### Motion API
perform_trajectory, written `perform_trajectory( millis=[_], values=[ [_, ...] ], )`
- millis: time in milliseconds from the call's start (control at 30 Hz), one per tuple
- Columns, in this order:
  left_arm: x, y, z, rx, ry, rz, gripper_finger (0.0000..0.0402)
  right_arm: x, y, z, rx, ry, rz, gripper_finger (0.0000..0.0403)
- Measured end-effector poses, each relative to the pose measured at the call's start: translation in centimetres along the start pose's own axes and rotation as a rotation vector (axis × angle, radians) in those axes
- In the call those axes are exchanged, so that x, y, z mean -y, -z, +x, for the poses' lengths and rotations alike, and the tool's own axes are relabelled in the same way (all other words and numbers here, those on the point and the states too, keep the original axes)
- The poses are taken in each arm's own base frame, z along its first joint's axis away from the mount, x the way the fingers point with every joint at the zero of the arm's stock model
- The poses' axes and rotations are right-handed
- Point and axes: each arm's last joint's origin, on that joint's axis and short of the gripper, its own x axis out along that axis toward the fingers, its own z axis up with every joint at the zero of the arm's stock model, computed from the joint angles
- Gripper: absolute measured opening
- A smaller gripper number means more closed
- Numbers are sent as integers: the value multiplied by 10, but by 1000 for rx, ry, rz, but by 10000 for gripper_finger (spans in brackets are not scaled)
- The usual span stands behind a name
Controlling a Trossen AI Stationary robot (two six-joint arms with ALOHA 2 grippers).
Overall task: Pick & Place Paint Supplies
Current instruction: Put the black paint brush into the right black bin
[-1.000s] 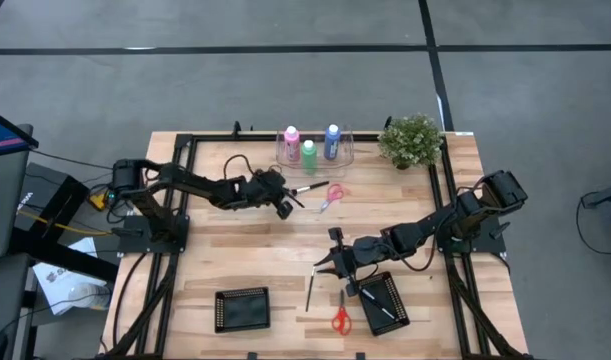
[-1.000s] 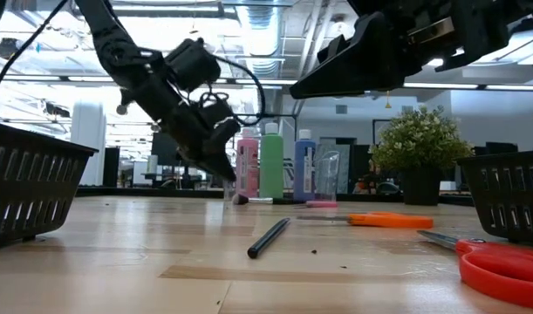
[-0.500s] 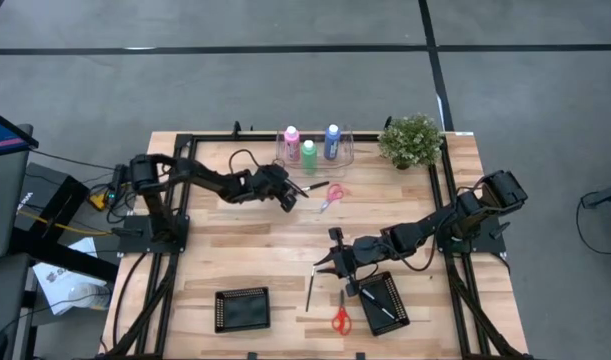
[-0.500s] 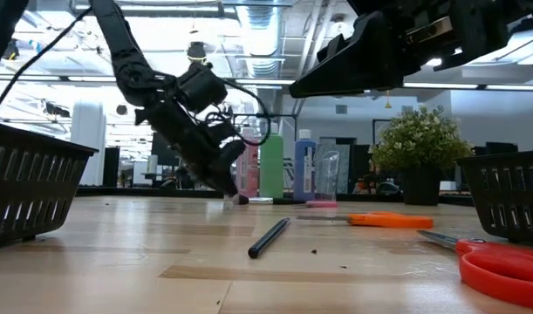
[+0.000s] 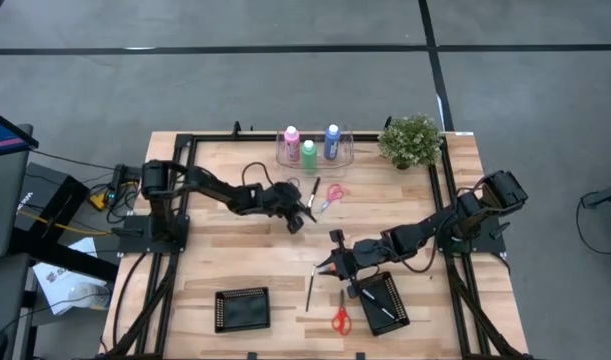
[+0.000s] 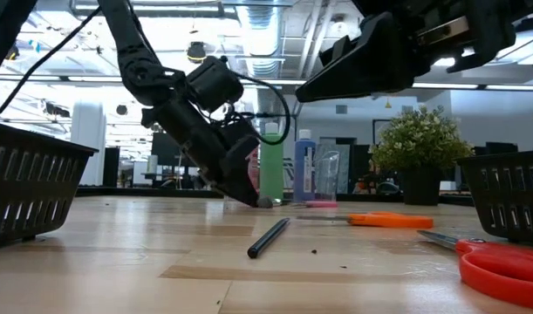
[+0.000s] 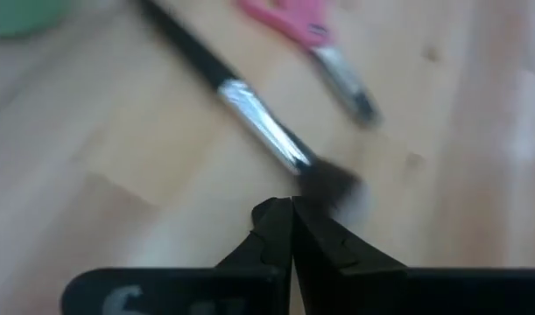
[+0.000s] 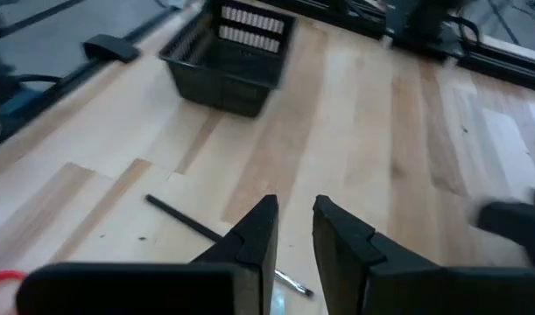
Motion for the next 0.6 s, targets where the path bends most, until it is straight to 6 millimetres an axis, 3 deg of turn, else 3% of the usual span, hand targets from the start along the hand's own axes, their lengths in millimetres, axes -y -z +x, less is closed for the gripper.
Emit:
perform_trajectory(
  millis=[200,400,600],
  values=[
    [18,5,-3,19,1,63,0,2,4,0,-42,39,16,62],
    [31,-10,-23,107,-16,410,0,-11,2,-3,-45,122,-2,62],
    [23,-16,-34,69,-25,714,27,-18,1,-5,-40,164,-2,78]
  ],
)
